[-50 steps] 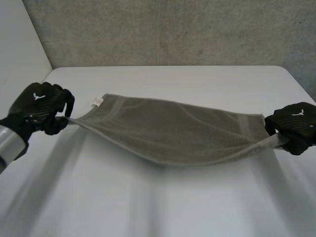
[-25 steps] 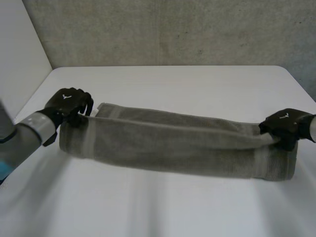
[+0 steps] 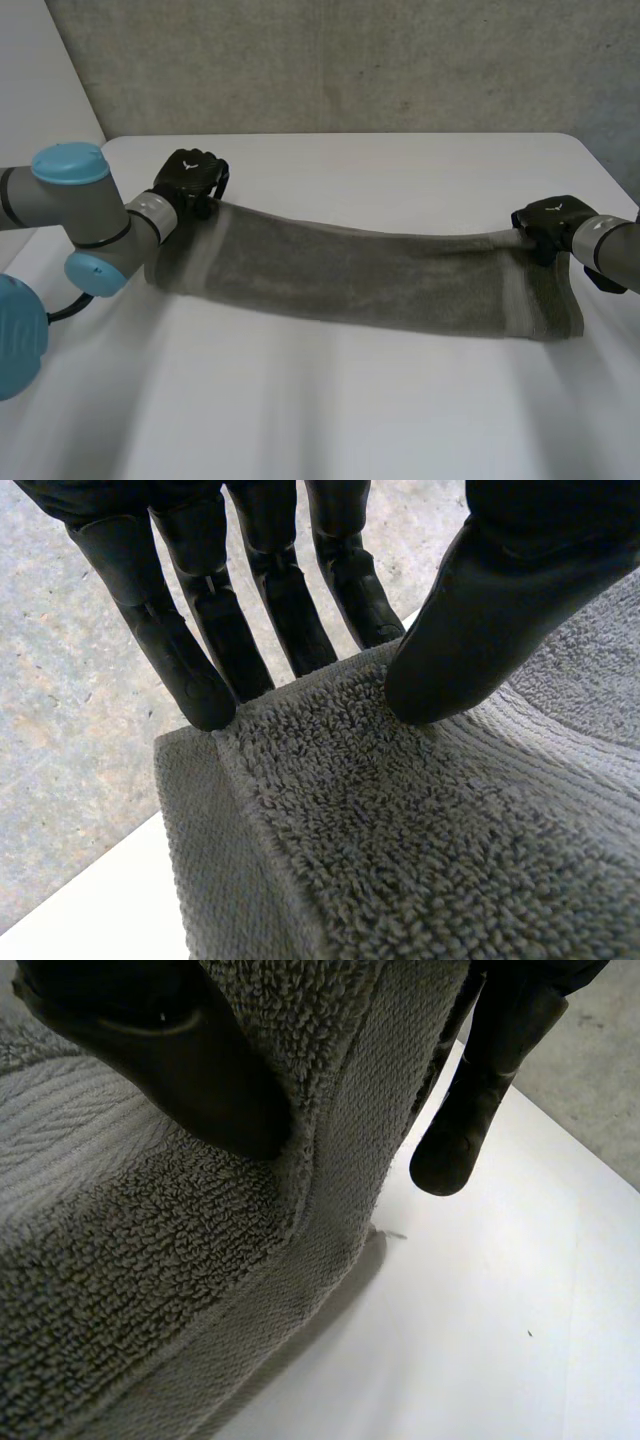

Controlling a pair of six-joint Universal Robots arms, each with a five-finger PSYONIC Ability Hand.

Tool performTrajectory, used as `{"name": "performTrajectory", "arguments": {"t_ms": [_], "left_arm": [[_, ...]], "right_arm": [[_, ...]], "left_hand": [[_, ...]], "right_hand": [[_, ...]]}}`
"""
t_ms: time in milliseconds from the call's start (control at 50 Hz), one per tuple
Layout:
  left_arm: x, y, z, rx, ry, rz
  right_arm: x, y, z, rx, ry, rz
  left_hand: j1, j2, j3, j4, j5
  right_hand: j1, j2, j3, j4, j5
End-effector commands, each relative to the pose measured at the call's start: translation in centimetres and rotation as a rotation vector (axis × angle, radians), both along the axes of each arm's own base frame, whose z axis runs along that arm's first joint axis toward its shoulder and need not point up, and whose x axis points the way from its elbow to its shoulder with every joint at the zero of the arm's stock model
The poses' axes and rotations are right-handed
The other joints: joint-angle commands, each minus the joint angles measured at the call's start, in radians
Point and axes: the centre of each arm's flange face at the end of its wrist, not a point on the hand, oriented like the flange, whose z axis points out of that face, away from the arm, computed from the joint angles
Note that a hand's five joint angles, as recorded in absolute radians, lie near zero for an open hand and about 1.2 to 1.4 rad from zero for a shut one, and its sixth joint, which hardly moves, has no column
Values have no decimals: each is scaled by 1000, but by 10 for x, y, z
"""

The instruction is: Fold the towel.

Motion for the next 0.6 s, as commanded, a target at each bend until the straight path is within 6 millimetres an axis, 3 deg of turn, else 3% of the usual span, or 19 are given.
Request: {"name": "performTrajectory", "arguments": {"t_ms": [20,120,140,160,180,200,220,240,260,320,360,380,420,440,480,520,540,580,600], "left_arm": [[-1,-11,-6,-23,-2,37],[-3,-12,-8,-27,-3,45],[-3,-12,-9,-26,-4,46],[-3,-12,-9,-26,-4,46],[-7,-9,-8,-24,-4,39],[-12,-5,-8,-18,-6,28],[-12,-5,-8,-18,-6,28],[-18,2,-8,-5,-10,13],[-21,7,-6,9,-13,5],[-22,11,0,20,-12,4],[-18,21,15,48,-15,18],[-18,22,15,49,-15,18],[-11,37,33,69,-19,28],[-11,37,33,69,-19,28],[-7,47,43,73,-18,30],[1,65,67,46,-4,37],[1,66,67,46,-4,37],[10,83,82,15,22,47],[10,83,82,15,23,47]], "right_arm": [[-1,-14,-8,-10,21,-35],[-1,-18,-10,-16,27,-50],[0,-19,-10,-21,26,-49],[0,-19,-10,-21,26,-49],[4,-18,-7,-29,25,-43],[6,-18,-5,-36,23,-43],[6,-18,-5,-36,23,-43],[7,-17,0,-45,18,-42],[9,-16,6,-57,16,-37],[11,-14,17,-79,13,-34],[17,-5,43,-138,5,-18],[17,-4,43,-138,5,-18],[21,10,75,-201,-11,-8],[21,10,75,-201,-11,-8],[20,27,97,-235,-36,-12],[20,37,104,-236,-48,-13],[20,37,104,-236,-48,-13],[25,62,105,-214,-52,4],[25,62,105,-214,-52,4]], "left_hand": [[40,36,14,39,28],[40,36,14,39,28],[40,36,14,39,28],[40,36,14,39,28],[40,36,14,39,28],[-399,-403,-424,-399,-411],[-403,-407,-429,-404,-415],[-947,-951,-972,-947,-959],[-1179,-1183,-1204,-1179,-1191],[-1169,-1173,-1195,-1170,-1182],[-1169,-1173,-1195,-1170,-1182],[-1169,-1173,-1195,-1170,-1182],[-1158,-1162,-1183,-1158,-1170],[-1158,-1162,-1183,-1158,-1170],[-1152,-1156,-1177,-1152,-1164],[-1146,-1150,-1171,-1146,-1158],[-1146,-1150,-1171,-1146,-1158],[-1137,-1141,-1163,-1138,-1149],[-1137,-1141,-1163,-1138,-1149]], "right_hand": [[67,60,50,55,53],[67,60,50,55,53],[-368,-375,-385,-380,-381],[-372,-379,-389,-385,-386],[-1114,-1121,-1131,-1126,-1127],[-1155,-1162,-1172,-1167,-1168],[-1155,-1162,-1172,-1167,-1168],[-1155,-1162,-1172,-1167,-1168],[-1155,-1162,-1172,-1167,-1168],[-1155,-1162,-1172,-1167,-1168],[-1155,-1162,-1172,-1167,-1168],[-1155,-1162,-1172,-1167,-1168],[-1155,-1162,-1172,-1167,-1168],[-1155,-1162,-1172,-1167,-1168],[-1155,-1162,-1172,-1167,-1168],[-1155,-1162,-1172,-1167,-1168],[-1155,-1162,-1172,-1167,-1168],[-1155,-1162,-1172,-1167,-1168],[-1155,-1162,-1172,-1167,-1168]]}}
